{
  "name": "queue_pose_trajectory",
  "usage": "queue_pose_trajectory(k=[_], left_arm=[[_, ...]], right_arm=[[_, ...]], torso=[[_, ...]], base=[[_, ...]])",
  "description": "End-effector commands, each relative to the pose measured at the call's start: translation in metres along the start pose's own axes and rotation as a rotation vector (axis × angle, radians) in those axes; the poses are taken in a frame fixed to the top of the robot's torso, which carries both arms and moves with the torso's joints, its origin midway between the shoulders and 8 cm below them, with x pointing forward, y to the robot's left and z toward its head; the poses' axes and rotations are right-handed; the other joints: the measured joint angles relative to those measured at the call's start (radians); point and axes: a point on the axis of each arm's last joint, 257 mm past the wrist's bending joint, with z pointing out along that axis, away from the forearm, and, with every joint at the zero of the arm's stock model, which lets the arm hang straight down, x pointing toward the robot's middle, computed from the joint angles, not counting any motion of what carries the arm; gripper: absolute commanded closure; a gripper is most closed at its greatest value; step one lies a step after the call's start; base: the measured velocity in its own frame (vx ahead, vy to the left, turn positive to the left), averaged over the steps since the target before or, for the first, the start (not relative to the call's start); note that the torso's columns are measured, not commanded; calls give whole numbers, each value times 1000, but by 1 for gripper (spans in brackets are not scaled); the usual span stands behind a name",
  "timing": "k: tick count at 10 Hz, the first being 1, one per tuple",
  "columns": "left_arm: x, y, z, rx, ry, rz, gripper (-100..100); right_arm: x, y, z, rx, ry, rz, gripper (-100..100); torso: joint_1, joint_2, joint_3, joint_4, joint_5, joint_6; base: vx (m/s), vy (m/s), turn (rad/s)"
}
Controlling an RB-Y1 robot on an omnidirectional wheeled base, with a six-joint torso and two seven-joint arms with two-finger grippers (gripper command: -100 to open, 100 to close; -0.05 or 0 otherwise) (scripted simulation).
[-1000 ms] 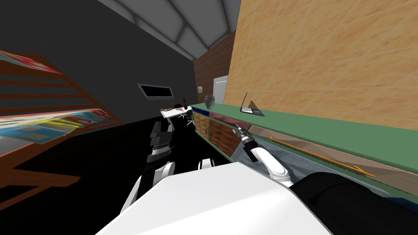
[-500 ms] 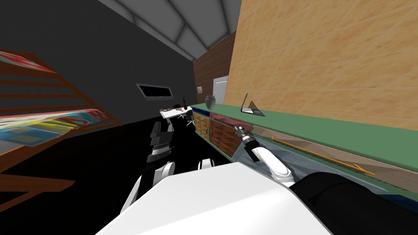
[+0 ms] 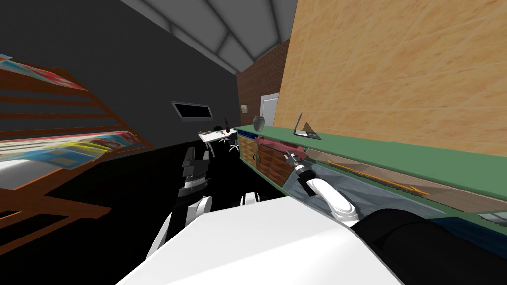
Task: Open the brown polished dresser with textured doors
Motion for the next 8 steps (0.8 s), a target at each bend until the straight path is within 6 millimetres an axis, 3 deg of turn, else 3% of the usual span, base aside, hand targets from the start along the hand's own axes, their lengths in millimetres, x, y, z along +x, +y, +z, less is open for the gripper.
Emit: queue_pose_trajectory(k=[1, 3, 5, 6, 7, 8], left_arm=[[0, 0, 0, 0, 0, 0, 0], [0, 0, 0, 0, 0, 0, 0], [0, 0, 0, 0, 0, 0, 0], [0, 0, 0, 0, 0, 0, 0], [0, 0, 0, 0, 0, 0, 0], [0, 0, 0, 0, 0, 0, 0]], right_arm=[[43, 0, -4, -17, 63, -13, -100], [95, -10, -6, -20, 136, -28, -100], [103, -7, -8, -28, 151, -29, -100], [130, -14, -11, -28, 193, -35, -100], [132, -13, -11, -29, 196, -36, -100], [158, -23, -14, -23, 234, -40, -100]], torso=[[3, 4, 2, 1, 1, 0], [5, 2, 2, 1, 2, 0], [5, 0, 1, 0, 1, 2], [3, -4, -2, -1, 1, 1], [5, -2, -2, -1, 1, -1], [4, 0, 0, 0, 1, 1]], base=[[-133, 35, 197], [-158, 64, 341], [-81, 45, 82], [-60, 66, 284], [-65, 46, 180], [-94, 62, 292]])
